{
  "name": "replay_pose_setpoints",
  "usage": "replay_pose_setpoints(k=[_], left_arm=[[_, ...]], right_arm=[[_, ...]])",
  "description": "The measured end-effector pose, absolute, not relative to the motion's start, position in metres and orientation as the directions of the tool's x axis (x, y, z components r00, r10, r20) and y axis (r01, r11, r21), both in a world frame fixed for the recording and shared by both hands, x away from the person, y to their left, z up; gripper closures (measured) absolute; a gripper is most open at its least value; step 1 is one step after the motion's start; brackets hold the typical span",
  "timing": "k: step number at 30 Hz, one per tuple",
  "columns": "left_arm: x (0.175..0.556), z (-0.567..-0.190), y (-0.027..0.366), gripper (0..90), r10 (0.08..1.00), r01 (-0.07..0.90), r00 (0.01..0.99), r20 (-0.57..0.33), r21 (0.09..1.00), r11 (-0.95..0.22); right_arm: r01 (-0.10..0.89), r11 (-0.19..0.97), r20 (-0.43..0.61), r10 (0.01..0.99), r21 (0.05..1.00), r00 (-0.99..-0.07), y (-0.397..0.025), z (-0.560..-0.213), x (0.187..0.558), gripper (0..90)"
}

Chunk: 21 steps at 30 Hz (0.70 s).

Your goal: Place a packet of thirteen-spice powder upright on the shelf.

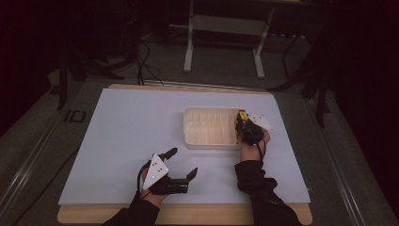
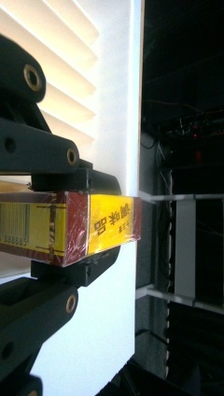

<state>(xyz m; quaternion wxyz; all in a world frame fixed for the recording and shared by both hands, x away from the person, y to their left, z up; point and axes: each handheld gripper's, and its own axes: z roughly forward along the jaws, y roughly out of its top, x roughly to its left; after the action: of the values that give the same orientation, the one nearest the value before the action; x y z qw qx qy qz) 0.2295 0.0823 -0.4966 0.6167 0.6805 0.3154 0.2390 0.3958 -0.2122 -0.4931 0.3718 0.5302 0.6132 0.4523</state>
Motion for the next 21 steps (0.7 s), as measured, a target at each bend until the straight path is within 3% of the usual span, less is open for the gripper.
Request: replay_pose_setpoints(k=[4, 18, 21], left_arm=[[0.23, -0.497, 0.082, 8.9, 0.722, 0.139, 0.688, -0.069, 0.989, -0.039], [0.229, -0.496, 0.081, 8.9, 0.717, 0.13, 0.695, -0.054, 0.99, -0.051], [0.229, -0.496, 0.081, 8.9, 0.717, 0.13, 0.695, -0.052, 0.99, -0.053]], right_arm=[[0.327, 0.034, 0.032, 0.98, 0.944, -0.195, -0.212, -0.492, 0.397, 57.5], [0.315, 0.069, 0.015, 0.967, 0.946, -0.256, -0.222, -0.462, 0.39, 50.4], [0.311, 0.061, 0.035, 0.955, 0.948, -0.294, -0.224, -0.45, 0.387, 40.7]])
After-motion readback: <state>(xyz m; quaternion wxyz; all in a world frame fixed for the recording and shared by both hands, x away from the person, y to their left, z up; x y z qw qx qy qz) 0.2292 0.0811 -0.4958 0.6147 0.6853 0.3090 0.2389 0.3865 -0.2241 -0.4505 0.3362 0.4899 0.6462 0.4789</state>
